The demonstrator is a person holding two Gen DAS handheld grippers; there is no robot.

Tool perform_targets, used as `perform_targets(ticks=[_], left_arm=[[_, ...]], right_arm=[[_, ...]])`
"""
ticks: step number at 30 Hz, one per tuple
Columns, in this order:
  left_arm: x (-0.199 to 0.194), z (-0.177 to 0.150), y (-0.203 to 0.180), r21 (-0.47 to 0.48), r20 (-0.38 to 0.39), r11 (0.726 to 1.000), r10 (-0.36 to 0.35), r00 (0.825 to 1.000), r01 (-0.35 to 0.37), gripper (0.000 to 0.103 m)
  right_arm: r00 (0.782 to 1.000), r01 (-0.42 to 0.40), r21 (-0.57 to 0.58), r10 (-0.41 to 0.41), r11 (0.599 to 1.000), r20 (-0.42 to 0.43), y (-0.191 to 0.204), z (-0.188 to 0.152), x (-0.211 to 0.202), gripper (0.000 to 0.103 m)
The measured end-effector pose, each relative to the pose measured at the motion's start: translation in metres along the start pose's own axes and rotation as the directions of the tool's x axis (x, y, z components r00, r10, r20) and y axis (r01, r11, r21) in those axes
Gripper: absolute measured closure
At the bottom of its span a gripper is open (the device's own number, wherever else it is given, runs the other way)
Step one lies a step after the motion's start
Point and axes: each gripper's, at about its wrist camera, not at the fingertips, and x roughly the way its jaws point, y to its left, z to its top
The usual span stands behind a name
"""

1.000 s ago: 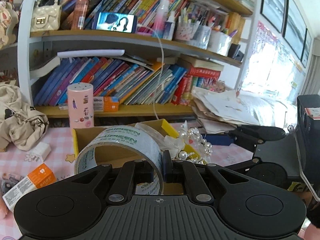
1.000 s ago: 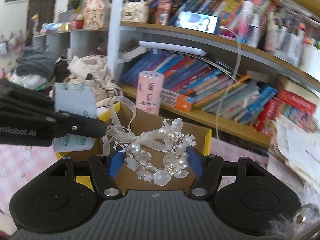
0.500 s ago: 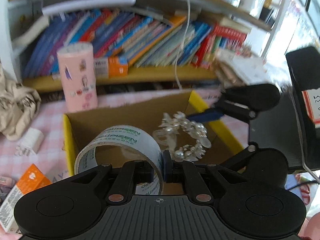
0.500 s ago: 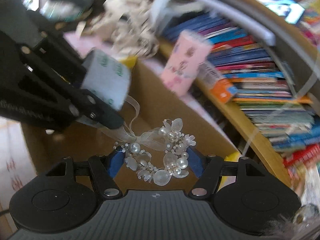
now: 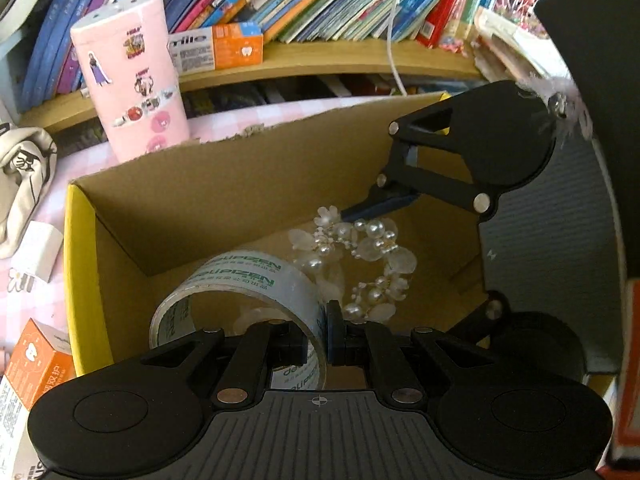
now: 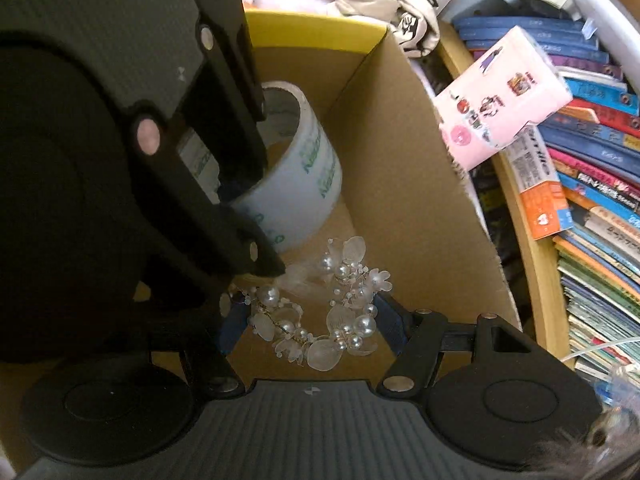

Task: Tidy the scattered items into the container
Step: 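Lower both tools into the box and open them, releasing tape and pearls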

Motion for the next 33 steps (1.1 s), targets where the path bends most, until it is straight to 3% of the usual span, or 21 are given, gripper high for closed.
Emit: perform_targets(ticks=[8, 20, 26, 33], left_arm=[[0.006, 0.001, 0.005, -0.025, -0.055, 1.0, -0.013, 0.998, 0.012, 0.094], [0.006, 0.0, 0.001, 0.007, -0.059, 1.0, -0.004, 0.998, 0.005, 0.082], [0.004, -0.003, -0.002, 0.028, -0.05, 0.999, -0.028, 0.998, 0.029, 0.077], [0.003, -0.008, -0.015, 0.049, -0.054, 0.998, -0.037, 0.998, 0.04, 0.076]], right_arm=[[0.999, -0.046, 0.02, 0.047, 0.999, -0.024, -0.009, -0.004, 0.009, 0.037], [0.995, -0.079, 0.024, 0.08, 0.997, -0.056, -0.01, -0.008, 0.01, 0.034], [0.994, -0.031, 0.049, 0.035, 0.998, -0.099, -0.004, -0.015, 0.008, 0.034], [0.994, -0.035, 0.088, 0.044, 0.995, -0.096, 0.003, -0.029, -0.003, 0.033]])
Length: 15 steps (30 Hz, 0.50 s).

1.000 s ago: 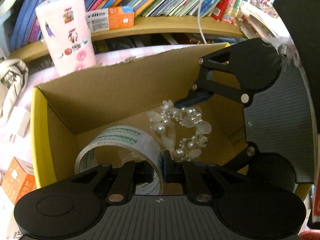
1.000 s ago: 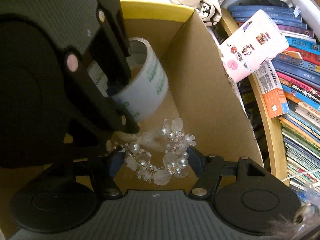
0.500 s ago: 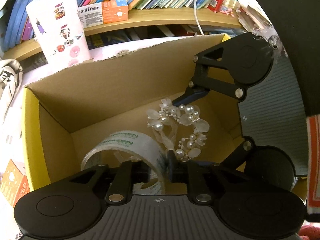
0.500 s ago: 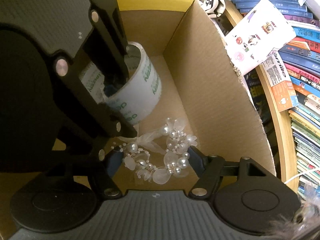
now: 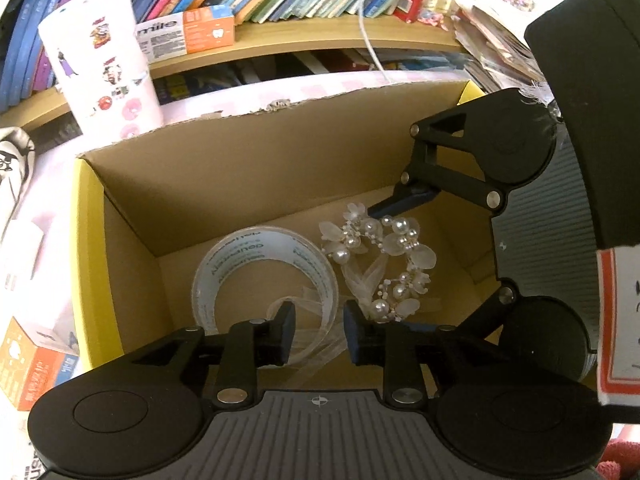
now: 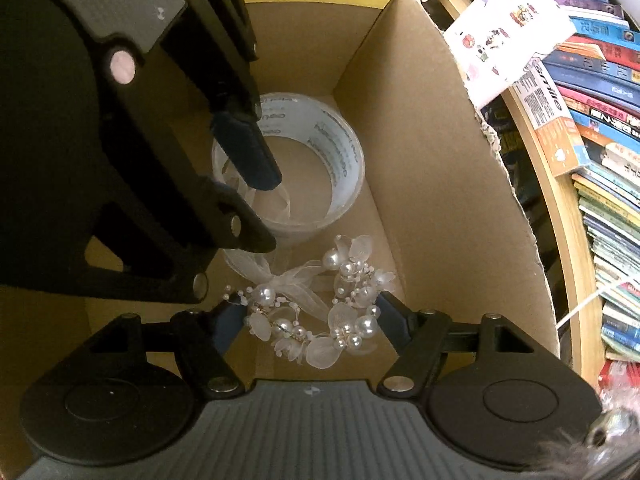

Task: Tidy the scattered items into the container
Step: 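Lower both tools into the box and open them, releasing tape and pearls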

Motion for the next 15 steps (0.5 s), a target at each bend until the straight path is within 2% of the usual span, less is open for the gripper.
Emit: perform_targets(ticks=[1, 2, 5, 7, 10, 15], left_arm=[[0.001, -0.001, -0.002, 0.004, -0.005, 1.0, -0.004, 1.0, 0.004, 0.074], [0.001, -0.001, -0.004, 0.009, -0.008, 1.0, -0.003, 1.0, 0.003, 0.067], [-0.001, 0.0, -0.006, 0.022, 0.01, 0.999, 0.027, 1.0, -0.027, 0.049], [-0.004, 0.0, -0.005, 0.014, 0.021, 0.999, 0.05, 0.999, -0.05, 0.041], [-0.009, -0.002, -0.005, 0.019, 0.039, 0.999, 0.033, 0.999, -0.034, 0.038], [-0.021, -0.006, -0.008, 0.036, 0.081, 0.998, 0.04, 0.996, -0.043, 0.035]], right_arm=[[1.0, 0.001, -0.001, -0.001, 1.0, 0.002, 0.001, -0.002, -0.001, 0.033], [1.0, 0.002, -0.003, -0.002, 1.0, 0.007, 0.002, -0.003, -0.003, 0.03], [0.999, 0.003, 0.007, -0.004, 1.0, 0.033, 0.001, -0.004, -0.008, 0.015], [0.999, 0.01, 0.005, -0.011, 1.0, 0.035, 0.001, -0.004, -0.009, 0.013], [0.999, 0.017, -0.001, -0.017, 1.0, 0.043, 0.002, -0.005, -0.012, 0.009], [0.998, 0.024, -0.007, -0.023, 1.0, 0.06, 0.006, -0.006, -0.024, 0.008]])
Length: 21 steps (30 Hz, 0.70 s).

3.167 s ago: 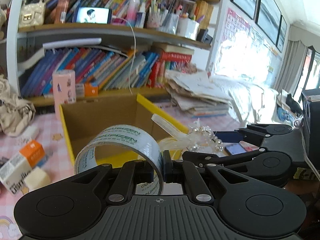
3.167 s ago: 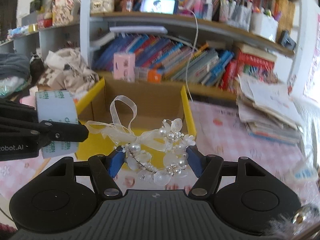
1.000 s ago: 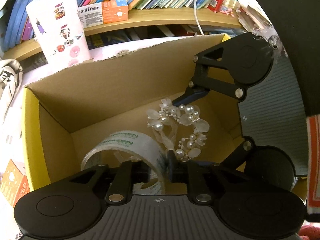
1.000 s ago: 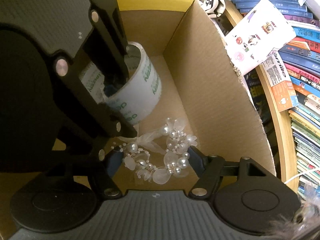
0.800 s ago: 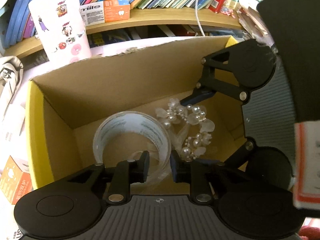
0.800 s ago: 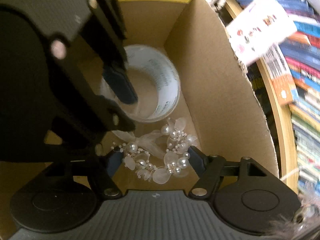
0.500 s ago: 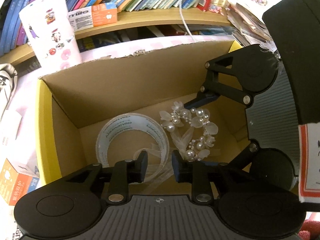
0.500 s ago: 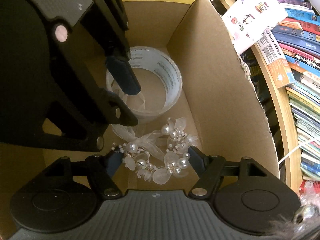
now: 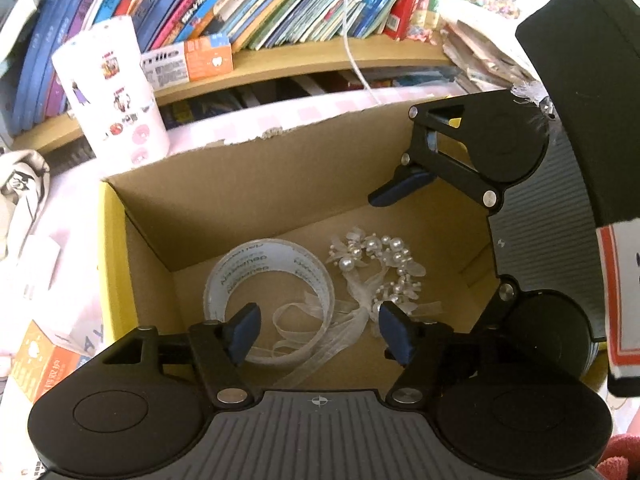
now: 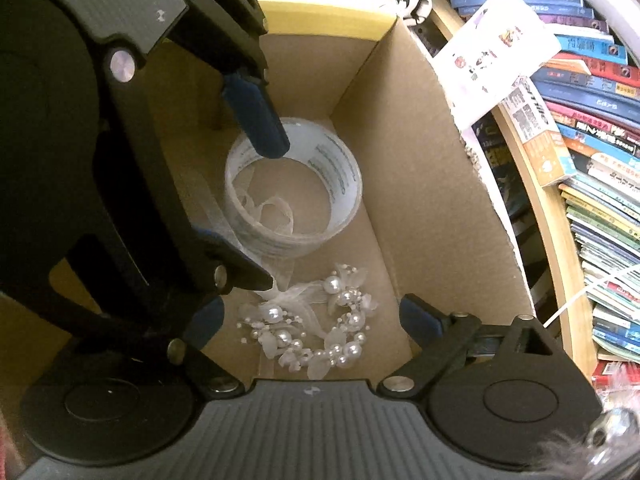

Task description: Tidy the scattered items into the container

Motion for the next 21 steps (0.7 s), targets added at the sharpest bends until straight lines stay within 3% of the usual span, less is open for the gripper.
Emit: perform_targets(ticks=[4, 5, 7, 12, 21], left_arm=[[-0.017, -0.005, -0.003, 0.01, 0.056, 1.0, -0.02, 0.998, 0.02, 0.024], [-0.022, -0.007, -0.004, 0.013, 0.071, 1.0, -0.024, 0.997, 0.023, 0.023], [-0.03, -0.009, -0.007, 0.016, 0.092, 1.0, -0.025, 0.995, 0.023, 0.023], [-0.047, -0.013, -0.008, 0.005, 0.153, 0.999, -0.033, 0.988, 0.032, 0.021], [-0.08, -0.024, -0.016, 0.033, 0.291, 0.999, -0.02, 0.957, 0.011, 0.017]], right_arm=[[1.0, 0.014, -0.003, -0.014, 1.0, 0.023, 0.003, -0.002, -0.014, 0.008], [0.999, 0.016, 0.002, -0.016, 1.0, 0.031, 0.004, -0.014, -0.022, 0.008], [0.999, 0.023, 0.012, -0.024, 1.0, 0.044, 0.007, 0.01, -0.027, 0.008], [0.995, 0.056, 0.052, -0.06, 0.997, 0.082, 0.021, -0.003, -0.039, 0.007], [0.973, 0.157, 0.15, -0.179, 0.976, 0.143, 0.026, -0.009, -0.063, 0.008]])
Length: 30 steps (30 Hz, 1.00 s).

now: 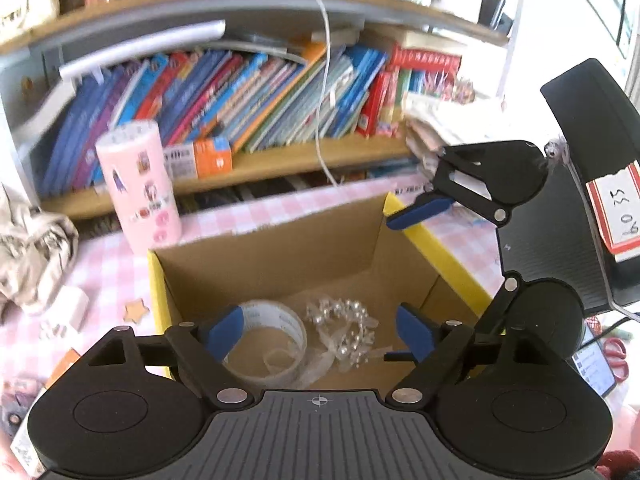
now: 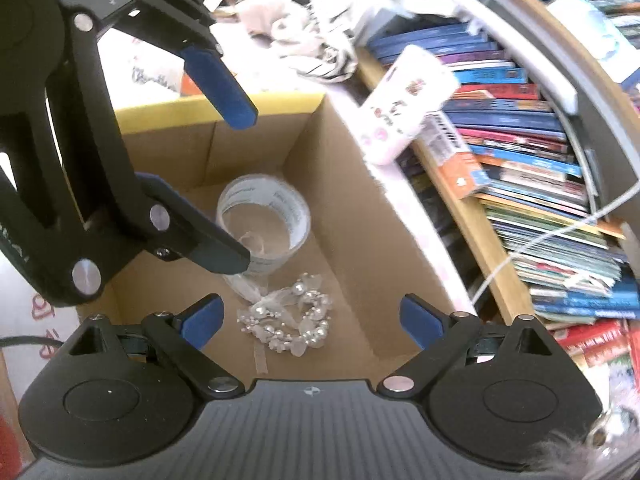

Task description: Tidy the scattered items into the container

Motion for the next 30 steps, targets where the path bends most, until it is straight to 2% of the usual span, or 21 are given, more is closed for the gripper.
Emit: perform_targets(ticks=[5, 11, 17, 26, 30], left_arm=[[-0.016, -0.003, -0.005, 0.027, 0.055, 1.0, -0.008, 0.998, 0.006, 0.011], [-0.03, -0.013, -0.002, 0.023, 0.075, 0.999, -0.027, 0.997, 0.026, 0.01], [-0.047, -0.024, -0.002, 0.044, 0.099, 0.999, -0.027, 0.995, 0.023, 0.01], [-0.087, -0.043, -0.003, 0.048, 0.172, 0.998, -0.057, 0.983, 0.05, 0.008], [-0.104, -0.054, -0.002, 0.053, 0.194, 0.997, -0.062, 0.979, 0.052, 0.007]], right_arm=[[0.999, 0.051, 0.077, -0.052, 0.996, 0.016, 0.006, -0.005, -0.012, 0.008], [0.995, 0.097, 0.109, -0.098, 0.989, 0.007, 0.018, -0.007, -0.026, 0.008], [0.989, 0.147, 0.197, -0.148, 0.969, -0.01, 0.027, -0.009, -0.04, 0.008], [0.97, 0.237, 0.371, -0.241, 0.898, -0.035, 0.057, -0.02, -0.066, 0.006], [0.961, 0.263, 0.45, -0.272, 0.853, -0.045, 0.072, -0.022, -0.078, 0.006]])
